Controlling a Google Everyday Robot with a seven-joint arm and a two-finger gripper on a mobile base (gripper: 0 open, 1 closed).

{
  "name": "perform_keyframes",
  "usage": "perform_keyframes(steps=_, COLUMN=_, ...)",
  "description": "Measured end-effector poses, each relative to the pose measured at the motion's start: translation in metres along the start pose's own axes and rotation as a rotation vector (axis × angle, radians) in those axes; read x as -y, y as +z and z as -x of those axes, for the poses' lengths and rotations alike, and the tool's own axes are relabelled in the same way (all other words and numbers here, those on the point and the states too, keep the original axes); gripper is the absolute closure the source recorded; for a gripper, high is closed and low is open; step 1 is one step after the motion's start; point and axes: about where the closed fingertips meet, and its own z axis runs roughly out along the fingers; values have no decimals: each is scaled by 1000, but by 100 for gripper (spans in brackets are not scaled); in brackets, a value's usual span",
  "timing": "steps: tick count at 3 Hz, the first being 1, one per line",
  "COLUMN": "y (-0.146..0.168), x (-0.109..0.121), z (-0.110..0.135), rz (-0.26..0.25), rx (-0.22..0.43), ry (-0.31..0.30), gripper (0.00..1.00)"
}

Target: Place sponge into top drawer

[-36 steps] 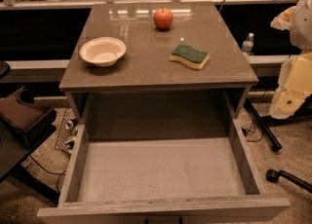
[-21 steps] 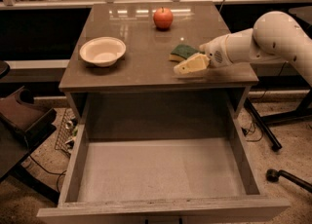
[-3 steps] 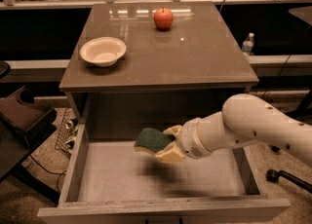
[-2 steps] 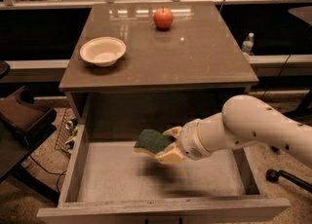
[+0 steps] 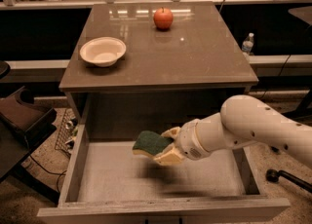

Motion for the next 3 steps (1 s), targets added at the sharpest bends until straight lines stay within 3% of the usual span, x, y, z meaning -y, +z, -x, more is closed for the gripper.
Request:
perform_keyframes(steps=1, y=1, x=-1, z=1, rz=2, rx=-1, ry=-2, gripper=31)
perform_keyframes(steps=2, y=1, x=-2, z=3, rz=5, rx=-2, ry=-5, gripper=0)
perform_keyframes(steps=3, y=0, x=-2, z=4, rz=4, rx=-1, ry=-5, gripper=0)
